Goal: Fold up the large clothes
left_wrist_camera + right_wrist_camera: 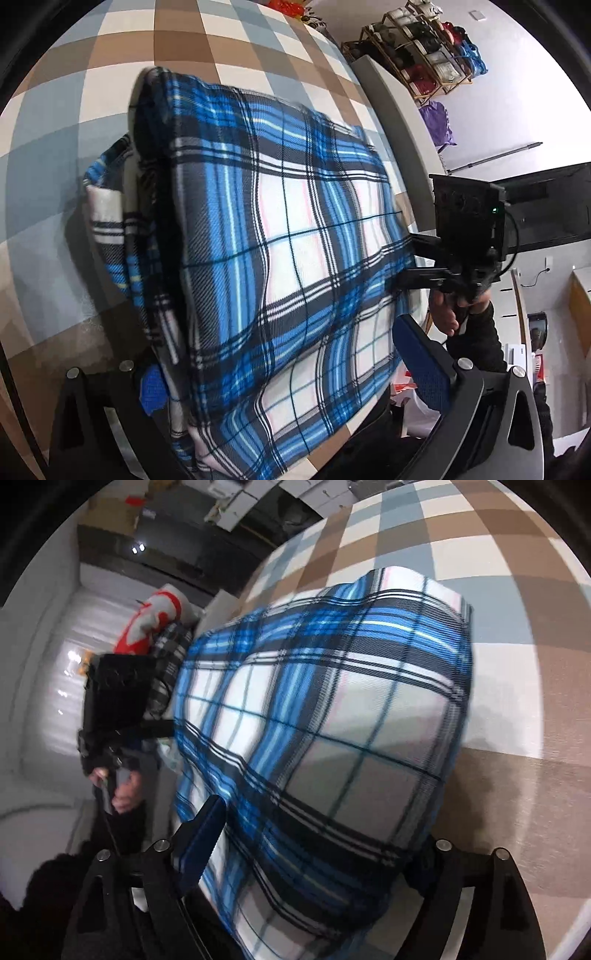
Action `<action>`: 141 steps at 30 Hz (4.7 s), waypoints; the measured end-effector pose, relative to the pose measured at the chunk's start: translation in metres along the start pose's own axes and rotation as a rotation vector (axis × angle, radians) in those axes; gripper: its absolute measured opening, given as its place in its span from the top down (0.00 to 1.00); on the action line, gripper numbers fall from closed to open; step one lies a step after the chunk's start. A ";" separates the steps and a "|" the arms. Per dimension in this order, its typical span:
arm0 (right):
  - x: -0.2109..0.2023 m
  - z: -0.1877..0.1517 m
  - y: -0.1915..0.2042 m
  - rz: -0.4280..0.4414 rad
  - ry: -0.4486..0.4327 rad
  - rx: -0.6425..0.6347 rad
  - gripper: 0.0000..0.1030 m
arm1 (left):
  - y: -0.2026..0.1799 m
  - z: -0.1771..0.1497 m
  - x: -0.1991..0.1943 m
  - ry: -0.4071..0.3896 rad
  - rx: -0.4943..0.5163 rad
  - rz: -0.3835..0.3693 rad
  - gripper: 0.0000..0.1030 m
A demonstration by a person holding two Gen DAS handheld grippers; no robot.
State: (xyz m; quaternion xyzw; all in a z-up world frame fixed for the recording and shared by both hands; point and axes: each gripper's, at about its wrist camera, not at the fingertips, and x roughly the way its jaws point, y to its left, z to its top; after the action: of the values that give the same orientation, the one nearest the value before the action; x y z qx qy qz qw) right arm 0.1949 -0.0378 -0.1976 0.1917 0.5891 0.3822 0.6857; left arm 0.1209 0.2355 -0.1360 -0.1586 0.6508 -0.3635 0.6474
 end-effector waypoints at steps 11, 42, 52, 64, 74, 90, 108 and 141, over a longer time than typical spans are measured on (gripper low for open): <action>-0.016 -0.014 -0.001 0.060 -0.171 0.010 0.70 | 0.026 -0.004 -0.010 -0.038 -0.084 -0.173 0.14; -0.092 -0.009 0.056 -0.028 -0.316 -0.143 0.82 | -0.020 0.001 -0.017 -0.146 0.016 -0.154 0.62; -0.219 0.004 0.050 -0.183 -0.420 -0.186 0.82 | -0.122 0.091 0.024 -0.136 0.157 -0.224 0.62; -0.389 0.041 -0.026 -0.316 -0.463 -0.280 0.82 | -0.223 0.184 0.096 -0.198 0.287 -0.224 0.62; -0.410 0.056 -0.206 -0.426 -0.341 0.017 0.77 | -0.231 0.198 0.205 -0.106 0.325 -0.111 0.62; -0.409 0.032 -0.230 -0.726 -0.191 0.084 0.48 | -0.211 0.170 0.180 -0.149 0.311 0.142 0.61; -0.420 -0.055 -0.206 -0.915 -0.358 0.378 0.14 | -0.292 0.169 0.198 -0.179 0.602 0.230 0.60; -0.382 -0.114 -0.076 -0.883 -0.832 0.219 0.10 | -0.279 0.122 0.136 -0.322 0.510 0.322 0.31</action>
State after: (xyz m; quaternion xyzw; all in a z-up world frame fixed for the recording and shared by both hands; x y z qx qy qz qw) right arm 0.1031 -0.3938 -0.0255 0.1322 0.3321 -0.1072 0.9278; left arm 0.1484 -0.0808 -0.0334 0.0574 0.4450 -0.3780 0.8098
